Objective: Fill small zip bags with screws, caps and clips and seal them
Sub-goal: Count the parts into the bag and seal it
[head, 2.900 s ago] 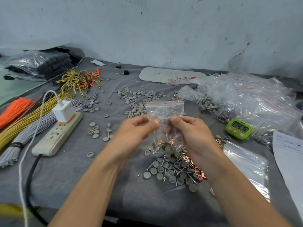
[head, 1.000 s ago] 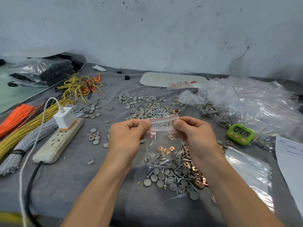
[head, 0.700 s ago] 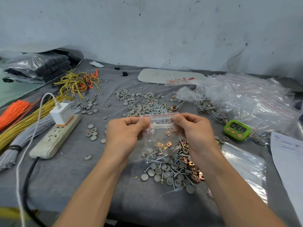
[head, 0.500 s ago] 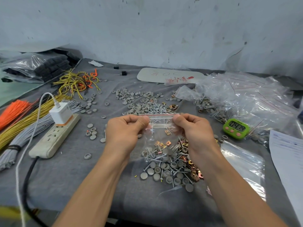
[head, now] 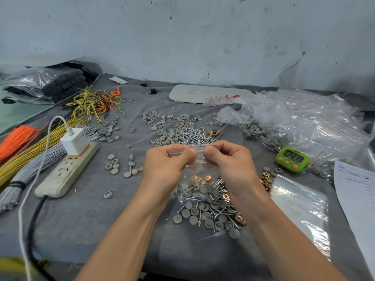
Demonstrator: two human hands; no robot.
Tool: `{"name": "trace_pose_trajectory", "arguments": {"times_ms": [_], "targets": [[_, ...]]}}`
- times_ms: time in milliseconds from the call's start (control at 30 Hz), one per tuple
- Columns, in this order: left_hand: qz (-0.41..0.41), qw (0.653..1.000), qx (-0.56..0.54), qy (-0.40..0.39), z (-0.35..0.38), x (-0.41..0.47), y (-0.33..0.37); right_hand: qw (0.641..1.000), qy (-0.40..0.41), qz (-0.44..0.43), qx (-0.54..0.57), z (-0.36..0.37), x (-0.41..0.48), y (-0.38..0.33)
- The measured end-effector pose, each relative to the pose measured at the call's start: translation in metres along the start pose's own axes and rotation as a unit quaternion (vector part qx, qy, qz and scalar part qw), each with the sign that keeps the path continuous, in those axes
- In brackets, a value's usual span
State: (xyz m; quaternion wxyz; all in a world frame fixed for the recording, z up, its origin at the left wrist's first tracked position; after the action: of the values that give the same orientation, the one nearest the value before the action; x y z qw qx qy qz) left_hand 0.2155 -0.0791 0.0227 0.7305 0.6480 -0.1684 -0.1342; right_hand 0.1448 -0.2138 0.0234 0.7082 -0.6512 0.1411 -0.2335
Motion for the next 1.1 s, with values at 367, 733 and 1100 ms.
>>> {"name": "trace_pose_trajectory", "arguments": {"times_ms": [367, 733, 1100], "targets": [[-0.012, 0.999, -0.019, -0.041, 0.006, -0.002, 0.001, 1.0, -0.015, -0.003, -0.014, 0.005, 0.0, 0.002], [-0.034, 0.999, -0.002, 0.009, -0.008, 0.002, -0.006, 0.996, -0.018, 0.058, 0.065, -0.005, -0.002, 0.001], [-0.067, 0.996, -0.051, 0.024, -0.007, 0.0, -0.003, 0.993, 0.002, 0.079, 0.083, -0.012, -0.006, -0.004]]}}
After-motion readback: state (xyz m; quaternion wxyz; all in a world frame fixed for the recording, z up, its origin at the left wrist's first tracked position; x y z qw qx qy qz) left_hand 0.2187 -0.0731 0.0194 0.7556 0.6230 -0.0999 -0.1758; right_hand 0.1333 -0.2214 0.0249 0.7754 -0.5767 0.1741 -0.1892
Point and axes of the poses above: each hand's wrist, its own x-axis towards the middle knuckle, its own z-axis out of the palm, y = z × x, the point moved 3 cm from there along x, towards the middle knuckle, and after that the axes turned 4 degrees about -y, right-handed, at the moved point
